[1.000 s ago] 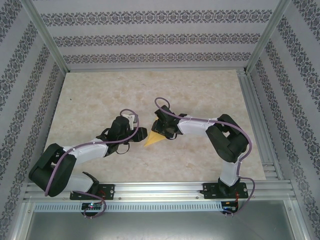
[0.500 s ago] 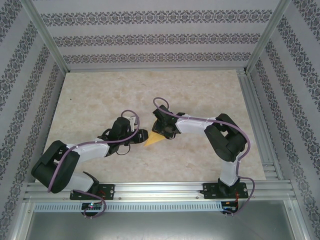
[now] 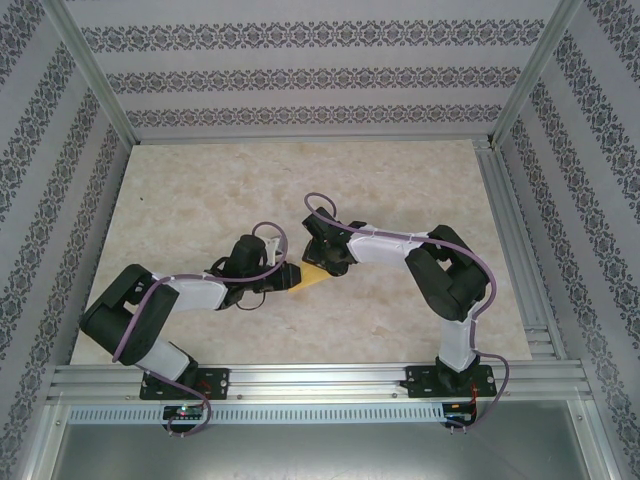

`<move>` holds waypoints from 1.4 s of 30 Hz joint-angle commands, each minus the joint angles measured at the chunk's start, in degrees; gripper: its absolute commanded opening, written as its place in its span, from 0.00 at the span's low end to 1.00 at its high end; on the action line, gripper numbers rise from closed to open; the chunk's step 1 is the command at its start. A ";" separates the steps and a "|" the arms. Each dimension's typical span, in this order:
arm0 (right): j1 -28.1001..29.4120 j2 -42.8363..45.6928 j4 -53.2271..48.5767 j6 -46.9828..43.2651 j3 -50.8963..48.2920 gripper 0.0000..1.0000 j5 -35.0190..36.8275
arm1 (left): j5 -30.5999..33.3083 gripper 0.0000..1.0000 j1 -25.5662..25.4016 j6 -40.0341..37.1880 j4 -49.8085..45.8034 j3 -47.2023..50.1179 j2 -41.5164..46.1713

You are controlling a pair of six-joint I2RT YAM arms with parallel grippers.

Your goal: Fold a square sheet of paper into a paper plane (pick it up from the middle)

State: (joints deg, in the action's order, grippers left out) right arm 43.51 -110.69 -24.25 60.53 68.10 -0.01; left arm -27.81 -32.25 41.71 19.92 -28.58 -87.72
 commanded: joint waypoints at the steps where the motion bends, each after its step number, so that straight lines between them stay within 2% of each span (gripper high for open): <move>1: -0.08 -6.24 -8.90 1.33 -3.47 0.51 3.02 | -1.59 0.20 0.45 0.01 2.59 -2.00 -0.55; 25: -0.35 -7.75 -9.06 3.28 -4.02 0.53 2.28 | 4.05 0.15 0.51 0.38 -5.66 -4.75 -5.01; 42: -0.07 -8.57 -9.25 3.19 -3.84 0.53 2.25 | 3.53 0.10 0.52 0.64 -6.10 -5.08 -7.28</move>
State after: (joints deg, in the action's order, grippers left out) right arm 43.51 -111.66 -24.99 63.13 68.64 0.19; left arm -24.77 -32.25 41.93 15.70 -32.36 -93.91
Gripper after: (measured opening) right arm 0.527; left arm 0.109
